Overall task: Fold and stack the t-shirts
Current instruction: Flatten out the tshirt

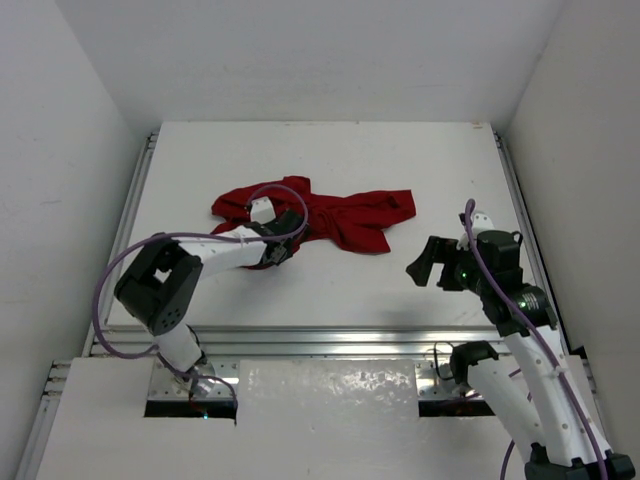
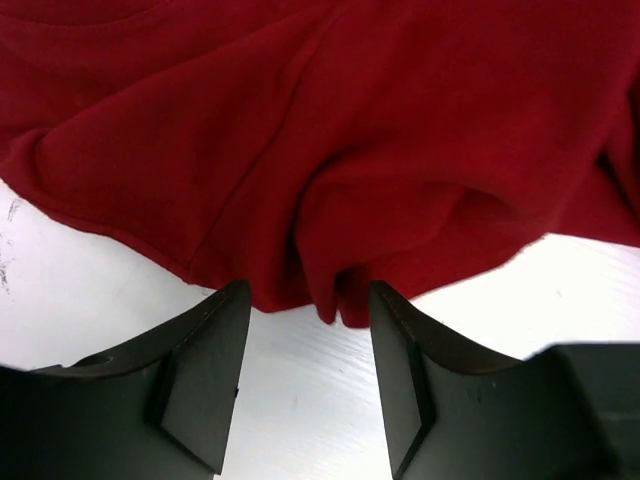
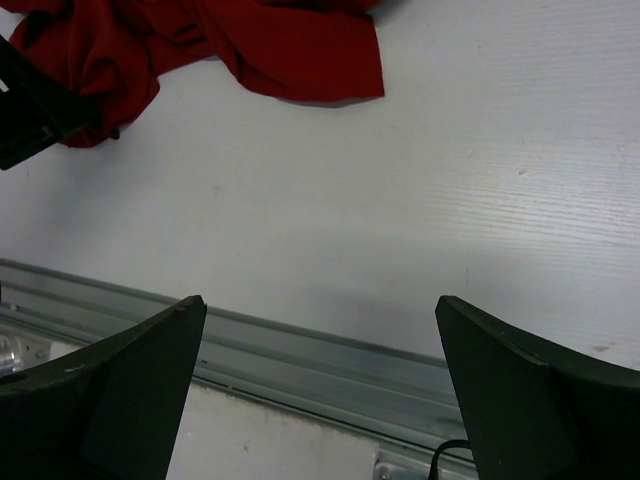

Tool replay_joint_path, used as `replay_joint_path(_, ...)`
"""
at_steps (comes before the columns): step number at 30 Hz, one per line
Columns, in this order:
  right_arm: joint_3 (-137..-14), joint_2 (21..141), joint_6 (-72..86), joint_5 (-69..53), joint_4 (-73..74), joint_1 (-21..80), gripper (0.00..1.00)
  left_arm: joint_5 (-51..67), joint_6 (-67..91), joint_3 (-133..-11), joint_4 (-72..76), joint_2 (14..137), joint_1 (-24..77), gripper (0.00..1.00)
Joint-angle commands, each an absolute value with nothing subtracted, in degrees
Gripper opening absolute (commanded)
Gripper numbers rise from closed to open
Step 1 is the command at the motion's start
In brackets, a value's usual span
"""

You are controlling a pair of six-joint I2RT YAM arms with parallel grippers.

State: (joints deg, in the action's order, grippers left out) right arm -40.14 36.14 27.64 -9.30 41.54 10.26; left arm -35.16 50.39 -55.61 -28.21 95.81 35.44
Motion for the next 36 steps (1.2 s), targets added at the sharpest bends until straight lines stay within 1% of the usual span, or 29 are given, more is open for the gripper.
replay_joint_path(1, -39.73, 36.21, 26.89, -10.81, 37.97, 10.28, 0.99, -37.71, 50.81, -55.9, -26.38, 96.5, 34.28, 0.49)
replay_joint_path(2, -39.47, 36.21, 26.89, -11.07, 37.88, 10.28, 0.99, -36.4, 49.84, -55.12, -23.58, 97.2, 33.32, 0.49)
replay_joint_path(3, -39.38, 36.3, 26.89, -11.16, 37.71, 10.37, 0.99, -36.04, 49.4, -55.02, -22.68, 97.82, 32.79, 0.47)
replay_joint_path(4, -39.38, 36.3, 26.89, -11.16, 37.71, 10.28, 0.99, -35.51, 49.22, -55.19, -22.33, 98.34, 32.35, 0.35)
replay_joint_path(6, -39.29, 36.39, 26.89, -10.99, 37.71, 10.37, 0.99, -35.16, 48.43, -55.46, -20.92, 99.4, 31.73, 0.26)
replay_joint_path(7, -39.2, 36.73, 26.89, -11.07, 37.62, 10.28, 0.99, -35.33, 48.51, -55.72, -21.01, 99.4, 31.73, 0.09)
replay_joint_path(8, -39.11, 36.91, 27.07, -11.34, 37.53, 10.28, 0.99, -35.51, 48.52, -55.81, -21.18, 99.32, 31.73, 0.06)
replay_joint_path(9, -38.68, 37.09, 27.16, -11.69, 36.92, 10.28, 0.99, -35.51, 48.25, -55.9, -21.27, 98.88, 31.73, 0.01)
replay_joint_path(10, -38.41, 37.7, 27.25, -12.65, 36.48, 10.28, 0.99, -35.77, 48.16, -55.81, -21.53, 98.53, 31.73, 0.0)
replay_joint_path(12, -37.18, 38.67, 27.86, -13.53, 34.29, 10.28, 0.99, -37.44, 48.78, -55.64, -23.98, 96.51, 31.73, 0.0)
replay_joint_path(16, -36.12, 43.67, 30.4, -14.85, 29.63, 10.37, 0.99, -42.18, 54.13, -54.85, -36.36, 88.53, 31.99, 0.0)
replay_joint_path(19, -38.4, 54.09, 31.02, -15.39, 26.2, 10.63, 0.99, -40.7, 53.53, -50.73, -40.86, 77.56, 31.99, 0.0)
replay_joint_path(21, -39.9, 58.78, 31.03, -14.59, 25.32, 10.98, 0.99, -39.99, 53.18, -49.49, -41.92, 75.17, 31.99, 0.0)
replay_joint_path(23, -41.65, 64.56, 31.03, -14.15, 23.92, 11.51, 0.99, -39.2, 52.13, -48.17, -41.84, 74.27, 31.9, 0.09)
replay_joint_path(24, -42.01, 66.34, 30.94, -14.15, 23.21, 11.51, 0.99, -39.03, 51.86, -47.99, -41.92, 74.53, 31.82, 0.24)
replay_joint_path(26, -43.5, 71.16, 30.76, -13.98, 22.33, 11.69, 0.99, -40.51, 53.34, -48.25, -44.73, 75.67, 31.82, 0.37)
replay_joint_path(27, -44.03, 72.67, 30.5, -13.28, 21.72, 11.78, 0.99, -41.13, 54.83, -48.25, -45.61, 75.85, 31.9, 0.46)
replay_joint_path(28, -44.64, 74.08, 29.71, -12.75, 21.45, 11.78, 0.99, -42.26, 55.54, -48.16, -46.4, 75.85, 31.9, 0.48)
replay_joint_path(31, -47.54, 79.26, 28.66, -10.73, 20.92, 11.78, 0.99, -41.23, 54.5, -47.2, -43.51, 76.02, 31.82, 0.47)
replay_joint_path(35, -48.43, 84.45, 27.42, -9.49, 17.95, 11.78, 0.99, -36.31, 54.57, -48.95, -41.66, 77.78, 33.92, 0.38)
replay_joint_path(36, -48.95, 86.2, 27.07, -8.8, 18.02, 11.78, 0.99, -35.34, 55.36, -49.3, -42.18, 77.78, 36.45, 0.38)
